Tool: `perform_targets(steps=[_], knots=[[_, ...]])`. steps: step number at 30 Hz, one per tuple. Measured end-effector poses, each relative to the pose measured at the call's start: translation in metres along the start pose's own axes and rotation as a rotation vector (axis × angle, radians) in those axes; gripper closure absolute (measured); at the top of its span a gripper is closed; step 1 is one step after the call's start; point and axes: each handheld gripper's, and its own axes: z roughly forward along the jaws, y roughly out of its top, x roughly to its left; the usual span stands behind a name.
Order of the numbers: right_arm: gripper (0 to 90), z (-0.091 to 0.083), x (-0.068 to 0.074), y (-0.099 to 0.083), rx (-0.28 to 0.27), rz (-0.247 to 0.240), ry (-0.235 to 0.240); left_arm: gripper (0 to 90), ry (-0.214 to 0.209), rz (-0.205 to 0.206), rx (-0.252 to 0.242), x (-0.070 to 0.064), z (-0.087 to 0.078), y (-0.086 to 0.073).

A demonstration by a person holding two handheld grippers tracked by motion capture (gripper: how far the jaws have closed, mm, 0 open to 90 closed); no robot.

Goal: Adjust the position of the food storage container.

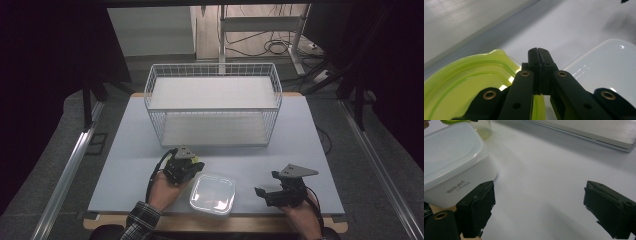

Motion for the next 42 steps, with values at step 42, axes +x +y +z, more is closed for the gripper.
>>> perform_targets(steps=[42], knots=[[11.2, 0.0, -0.001, -0.001, 0.008, -0.003, 0.008, 89.8, 0.158, -0.165, -0.002, 0.055, -0.05, -0.042]])
